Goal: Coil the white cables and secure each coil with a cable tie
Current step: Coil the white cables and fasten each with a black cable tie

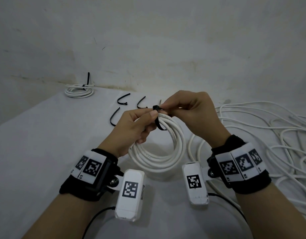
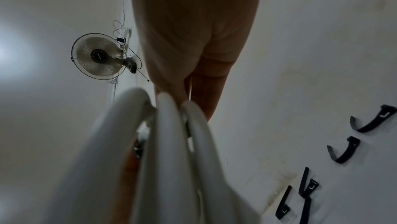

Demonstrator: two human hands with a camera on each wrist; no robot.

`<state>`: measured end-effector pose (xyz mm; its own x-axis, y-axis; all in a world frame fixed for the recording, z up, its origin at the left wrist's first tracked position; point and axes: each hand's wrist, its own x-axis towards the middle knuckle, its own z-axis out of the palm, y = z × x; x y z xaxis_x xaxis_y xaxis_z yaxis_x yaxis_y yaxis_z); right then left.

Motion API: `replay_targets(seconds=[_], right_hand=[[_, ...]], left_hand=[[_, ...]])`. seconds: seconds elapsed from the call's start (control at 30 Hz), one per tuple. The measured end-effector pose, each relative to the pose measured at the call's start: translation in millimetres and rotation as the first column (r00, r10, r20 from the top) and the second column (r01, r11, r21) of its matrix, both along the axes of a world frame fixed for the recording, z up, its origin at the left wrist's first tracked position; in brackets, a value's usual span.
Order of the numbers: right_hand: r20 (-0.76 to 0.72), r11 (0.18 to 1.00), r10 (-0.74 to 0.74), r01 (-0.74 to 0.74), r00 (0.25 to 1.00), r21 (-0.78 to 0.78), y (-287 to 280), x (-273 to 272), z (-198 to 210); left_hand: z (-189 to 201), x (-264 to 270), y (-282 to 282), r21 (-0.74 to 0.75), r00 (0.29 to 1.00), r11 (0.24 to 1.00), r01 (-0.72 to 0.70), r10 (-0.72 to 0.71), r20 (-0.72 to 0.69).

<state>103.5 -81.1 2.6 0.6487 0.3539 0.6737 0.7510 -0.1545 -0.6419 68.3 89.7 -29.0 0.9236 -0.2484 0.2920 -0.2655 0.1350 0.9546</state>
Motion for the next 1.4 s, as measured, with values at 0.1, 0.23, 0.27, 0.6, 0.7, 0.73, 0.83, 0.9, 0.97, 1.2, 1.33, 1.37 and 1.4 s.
replay_targets(seconds=[0.1, 0.23, 0.27, 0.6, 0.7, 0.73, 0.83, 0.9, 0.97, 1.2, 1.33, 1.37, 1.4], right_hand=[[-0.012, 0.999, -0.004, 0.003, 1.000, -0.040, -2.1, 0.3, 0.2], [-0.115, 0.999, 0.040, -0.036, 0.993, 0.034, -2.2, -5.3, 1.2], [-0.135, 0.998, 0.042, -0.035, 0.990, 0.048, -1.8, -6.4, 1.5], [-0.114, 0.999, 0.043, -0.044, 0.993, -0.011, 4.5, -7.3, 0.5], [-0.206, 0.996, 0.034, -0.049, 0.978, -0.069, 3.7, -3.0, -10.2], [-0.241, 0.996, 0.033, -0.050, 0.970, -0.068, 3.4, -2.2, -14.9], [-0.325, 0.996, 0.089, -0.078, 0.941, 0.046, 3.1, -0.5, -25.5], [-0.346, 0.988, 0.136, -0.100, 0.928, 0.119, 2.4, 1.3, -28.5], [-0.370, 0.979, 0.178, -0.128, 0.912, 0.158, 0.1, 3.0, -31.6], [-0.318, 0.995, 0.092, -0.100, 0.943, -0.008, 0.6, 2.8, -39.0], [-0.280, 0.997, 0.062, -0.049, 0.958, 0.051, 2.8, 4.4, -44.7], [-0.273, 0.998, 0.053, -0.041, 0.961, 0.051, 2.3, 5.1, -46.2], [-0.268, 0.999, 0.042, -0.032, 0.963, 0.045, 2.0, 5.3, -47.5]], left_hand=[[-1.2, 0.3, -0.2, 0.024, 1.000, 1.000, -0.008, 0.008, -0.019], [-1.8, 0.6, 0.5, 0.045, 0.999, 0.999, 0.010, -0.008, -0.048], [-1.9, 0.5, 0.0, 0.060, 0.999, 0.998, 0.013, -0.010, -0.050], [-4.7, 3.7, -4.6, 0.043, 0.998, 0.997, -0.066, 0.067, -0.020], [-11.1, 9.1, -5.6, 0.049, 0.983, 0.983, -0.178, 0.179, -0.031], [-13.0, 10.7, -5.0, 0.054, 0.977, 0.976, -0.209, 0.211, -0.042], [-16.5, 12.3, -5.2, 0.087, 0.972, 0.970, -0.228, 0.233, -0.042], [-18.2, 12.0, -7.6, 0.093, 0.975, 0.972, -0.217, 0.220, -0.018], [-20.4, 12.2, -9.1, 0.104, 0.977, 0.972, -0.211, 0.211, 0.019], [-26.7, 14.9, -8.8, 0.103, 0.974, 0.969, -0.226, 0.224, 0.033], [-28.6, 18.0, -10.1, 0.149, 0.966, 0.955, -0.256, 0.256, 0.020], [-29.3, 18.9, -10.1, 0.162, 0.966, 0.952, -0.260, 0.259, 0.023], [-29.9, 19.7, -10.0, 0.170, 0.965, 0.951, -0.260, 0.260, 0.024]])
